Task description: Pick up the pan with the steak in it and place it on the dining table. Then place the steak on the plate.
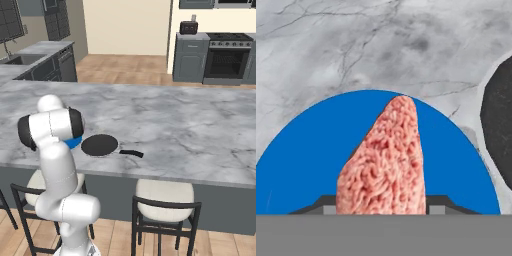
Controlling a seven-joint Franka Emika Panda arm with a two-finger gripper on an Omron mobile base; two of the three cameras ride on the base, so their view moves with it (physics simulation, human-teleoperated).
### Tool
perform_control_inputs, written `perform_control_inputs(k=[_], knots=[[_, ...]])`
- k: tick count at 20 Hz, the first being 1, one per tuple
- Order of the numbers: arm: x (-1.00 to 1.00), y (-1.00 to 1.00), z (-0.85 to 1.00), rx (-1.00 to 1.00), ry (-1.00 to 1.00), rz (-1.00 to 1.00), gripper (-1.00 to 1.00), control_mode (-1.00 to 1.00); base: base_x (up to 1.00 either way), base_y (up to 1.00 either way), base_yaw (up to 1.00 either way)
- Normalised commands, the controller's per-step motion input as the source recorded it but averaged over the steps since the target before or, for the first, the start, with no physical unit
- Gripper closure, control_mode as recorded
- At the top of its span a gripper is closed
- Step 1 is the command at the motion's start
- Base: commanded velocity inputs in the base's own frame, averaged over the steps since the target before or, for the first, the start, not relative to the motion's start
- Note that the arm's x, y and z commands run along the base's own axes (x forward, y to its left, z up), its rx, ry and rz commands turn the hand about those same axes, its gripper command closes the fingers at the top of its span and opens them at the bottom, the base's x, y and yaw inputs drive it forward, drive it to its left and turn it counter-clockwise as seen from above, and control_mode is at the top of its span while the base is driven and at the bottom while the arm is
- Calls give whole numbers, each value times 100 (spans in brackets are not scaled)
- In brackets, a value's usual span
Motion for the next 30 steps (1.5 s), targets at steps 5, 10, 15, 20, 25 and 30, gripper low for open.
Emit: perform_control_inputs(k=[5, 10, 15, 20, 25, 30], knots=[[4, 23, -24, 2, 0, -4, 100, -100, 0, 0, 0], [0, 22, -20, 0, 0, -3, 100, -100, 0, 0, 0], [0, 7, -11, 0, 0, -1, 100, -100, 0, 0, 0], [7, 0, 0, 0, 0, 0, -100, -100, 0, 0, 0], [17, -2, 7, 2, 0, -2, -100, -100, 0, 0, 0], [19, -3, 35, 7, 0, -5, -100, -100, 0, 0, 0]])
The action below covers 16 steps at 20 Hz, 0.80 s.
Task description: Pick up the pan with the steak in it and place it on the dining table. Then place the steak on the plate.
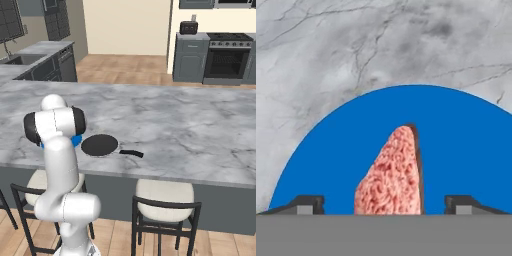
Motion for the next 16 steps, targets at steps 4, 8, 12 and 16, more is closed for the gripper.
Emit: perform_control_inputs(k=[4, 8, 12, 16], knots=[[1, -3, 53, 8, 0, -5, -100, -100, 0, 0, 0], [-40, -21, 54, 11, 1, -3, -100, -100, 0, 0, 0], [-59, -26, 46, 11, -2, -1, -100, -100, 0, 0, 0], [-65, -24, 34, 8, -17, -1, -100, -100, 0, 0, 0]])
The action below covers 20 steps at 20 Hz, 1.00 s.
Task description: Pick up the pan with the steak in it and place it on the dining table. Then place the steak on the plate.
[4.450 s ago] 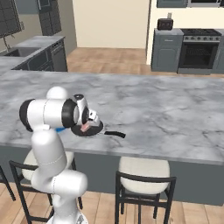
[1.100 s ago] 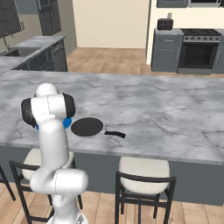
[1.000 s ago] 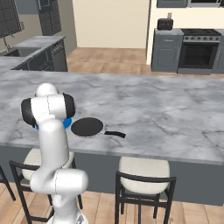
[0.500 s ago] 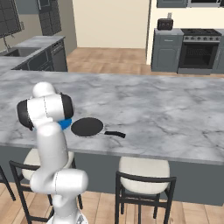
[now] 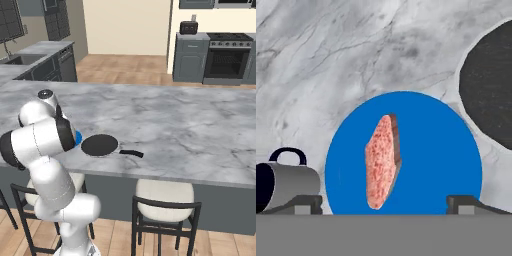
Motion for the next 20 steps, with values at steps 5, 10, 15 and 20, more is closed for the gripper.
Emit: perform_control_inputs(k=[5, 10, 15, 20], knots=[[-42, -17, 3, 3, -3, 0, -100, -100, 0, 0, 0], [-82, -24, 9, 4, -3, 2, -100, -100, 0, 0, 0], [-100, -1, 16, 0, -7, 2, -100, -100, 0, 0, 0], [-100, 3, 11, 0, -20, 0, -100, -100, 0, 0, 0]])
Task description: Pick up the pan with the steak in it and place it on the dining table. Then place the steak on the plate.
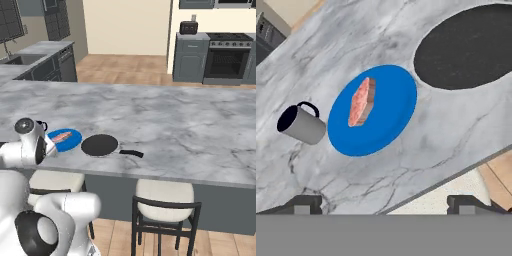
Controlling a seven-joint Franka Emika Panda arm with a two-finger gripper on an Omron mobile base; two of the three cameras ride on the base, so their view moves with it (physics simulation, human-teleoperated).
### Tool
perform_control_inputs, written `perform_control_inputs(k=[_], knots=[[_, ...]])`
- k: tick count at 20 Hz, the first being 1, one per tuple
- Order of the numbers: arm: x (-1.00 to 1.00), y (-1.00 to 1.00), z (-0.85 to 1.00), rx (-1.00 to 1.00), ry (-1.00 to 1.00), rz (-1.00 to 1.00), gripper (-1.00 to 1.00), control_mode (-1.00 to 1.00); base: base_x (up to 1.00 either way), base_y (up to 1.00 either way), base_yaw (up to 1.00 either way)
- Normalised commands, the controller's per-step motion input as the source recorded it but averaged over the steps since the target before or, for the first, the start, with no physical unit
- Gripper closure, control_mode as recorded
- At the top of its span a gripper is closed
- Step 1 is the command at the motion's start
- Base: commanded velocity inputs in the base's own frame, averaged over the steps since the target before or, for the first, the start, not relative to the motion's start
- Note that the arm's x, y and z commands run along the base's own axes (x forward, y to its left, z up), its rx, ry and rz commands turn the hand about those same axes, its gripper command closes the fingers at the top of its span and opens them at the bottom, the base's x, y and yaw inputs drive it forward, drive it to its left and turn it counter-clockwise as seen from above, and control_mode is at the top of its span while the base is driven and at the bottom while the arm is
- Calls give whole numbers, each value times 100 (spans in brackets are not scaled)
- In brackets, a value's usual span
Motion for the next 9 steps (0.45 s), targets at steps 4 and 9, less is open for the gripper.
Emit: perform_control_inputs(k=[4, 9], knots=[[-100, 4, 7, 0, -23, 0, -100, -100, 0, 0, 0], [-94, 2, 15, 0, -34, 0, -100, -100, 0, 0, 0]])
